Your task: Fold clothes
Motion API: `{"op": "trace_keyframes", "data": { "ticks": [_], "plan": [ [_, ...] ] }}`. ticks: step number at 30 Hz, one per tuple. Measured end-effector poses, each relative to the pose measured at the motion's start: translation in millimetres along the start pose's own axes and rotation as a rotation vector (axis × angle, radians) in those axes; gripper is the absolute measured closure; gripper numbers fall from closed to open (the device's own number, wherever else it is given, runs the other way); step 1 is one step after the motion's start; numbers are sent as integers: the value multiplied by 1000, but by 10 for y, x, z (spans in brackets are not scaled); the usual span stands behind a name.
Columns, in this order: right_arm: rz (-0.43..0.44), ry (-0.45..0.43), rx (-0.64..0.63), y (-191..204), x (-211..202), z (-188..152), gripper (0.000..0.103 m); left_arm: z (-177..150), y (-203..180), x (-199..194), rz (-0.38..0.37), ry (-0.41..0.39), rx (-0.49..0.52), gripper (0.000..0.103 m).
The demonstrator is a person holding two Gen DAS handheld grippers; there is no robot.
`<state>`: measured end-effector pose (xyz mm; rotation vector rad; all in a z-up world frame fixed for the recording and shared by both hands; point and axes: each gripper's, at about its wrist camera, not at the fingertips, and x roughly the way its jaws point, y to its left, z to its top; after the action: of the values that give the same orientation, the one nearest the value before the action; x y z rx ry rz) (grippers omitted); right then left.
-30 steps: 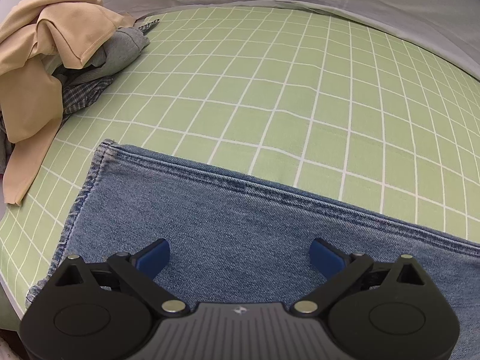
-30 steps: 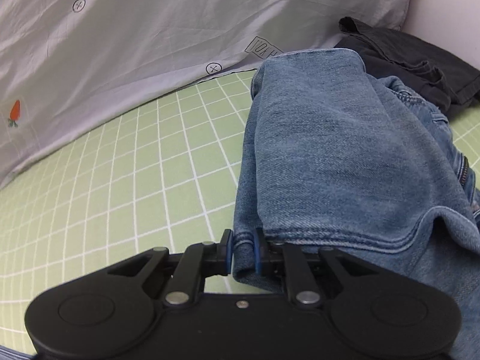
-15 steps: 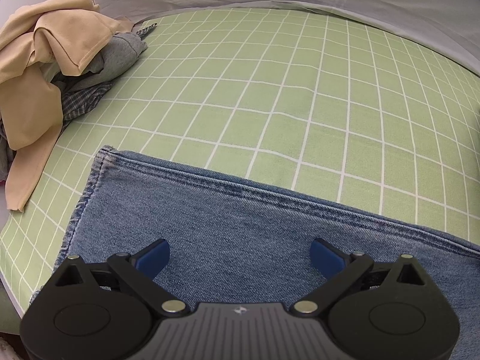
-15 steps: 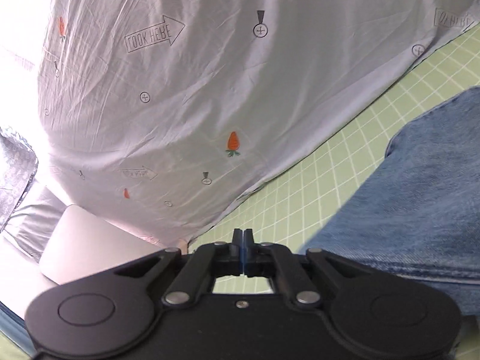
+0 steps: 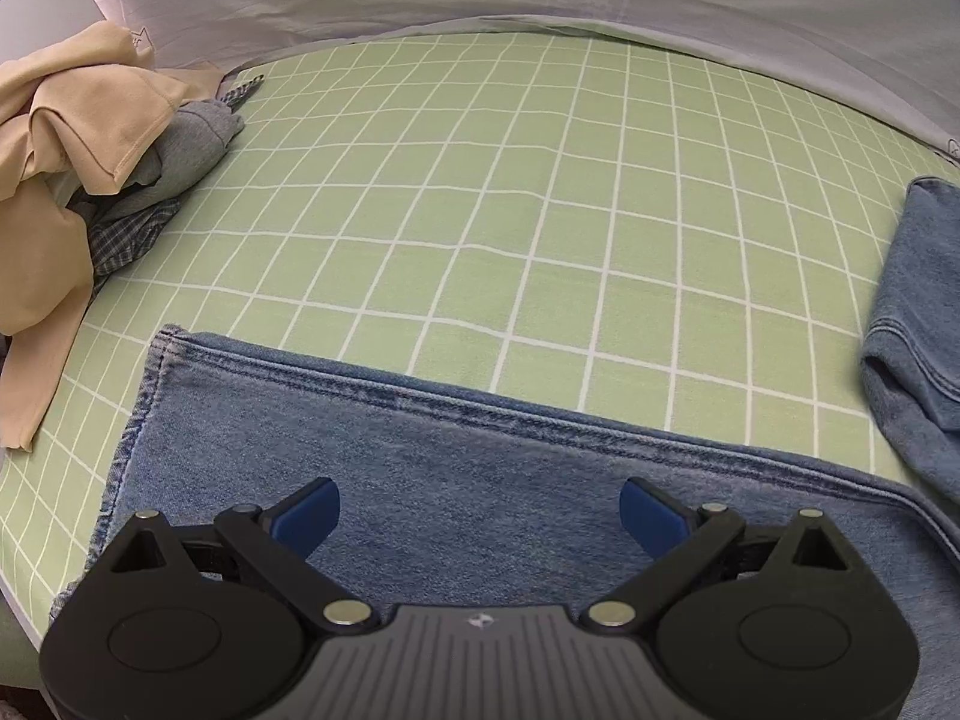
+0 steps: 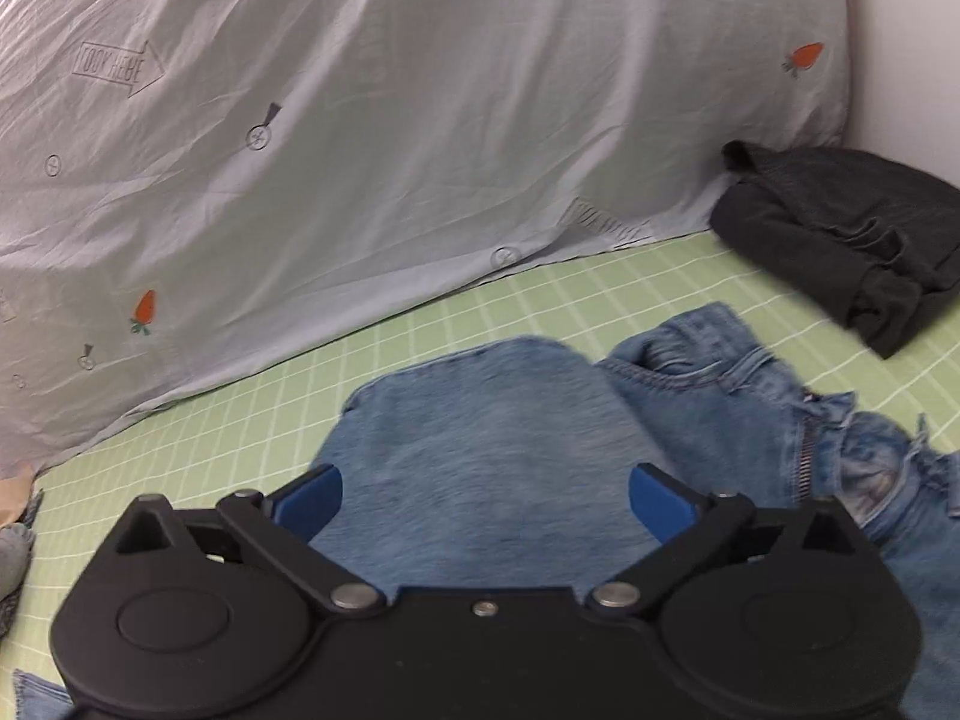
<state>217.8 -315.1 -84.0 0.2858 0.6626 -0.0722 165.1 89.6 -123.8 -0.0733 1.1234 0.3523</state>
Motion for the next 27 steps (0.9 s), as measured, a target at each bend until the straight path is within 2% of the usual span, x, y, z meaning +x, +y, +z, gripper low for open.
{"op": "trace_keyframes", "data": {
  "ticks": [3, 9, 10, 15, 18, 22, 25, 27],
  "plan": [
    [-145, 10, -51, -370, 9, 56, 0, 63, -256, -127, -50, -44, 39, 4],
    [-264, 86, -140, -997, 157, 6, 0, 246, -868, -173, -160, -96, 115, 6],
    [-271, 100, -154, -1069, 184, -17, 0, 267, -970, -145, -167, -93, 124, 7],
    [-270, 162, -145, -1388, 370, -107, 0, 316, -1323, -22, -174, -65, 141, 25],
    [-239, 175, -113, -1493, 480, -122, 0, 321, -1432, 13, -201, -67, 131, 26],
    [-230, 133, -127, -1489, 508, -170, 0, 341, -1520, 64, -263, -69, 100, 26],
    [-235, 108, -116, -1484, 493, -202, 0, 316, -1658, 93, -253, -102, 158, 27],
    [-240, 98, -113, -1476, 487, -217, 0, 298, -1723, 78, -268, -126, 198, 38]
  ]
}}
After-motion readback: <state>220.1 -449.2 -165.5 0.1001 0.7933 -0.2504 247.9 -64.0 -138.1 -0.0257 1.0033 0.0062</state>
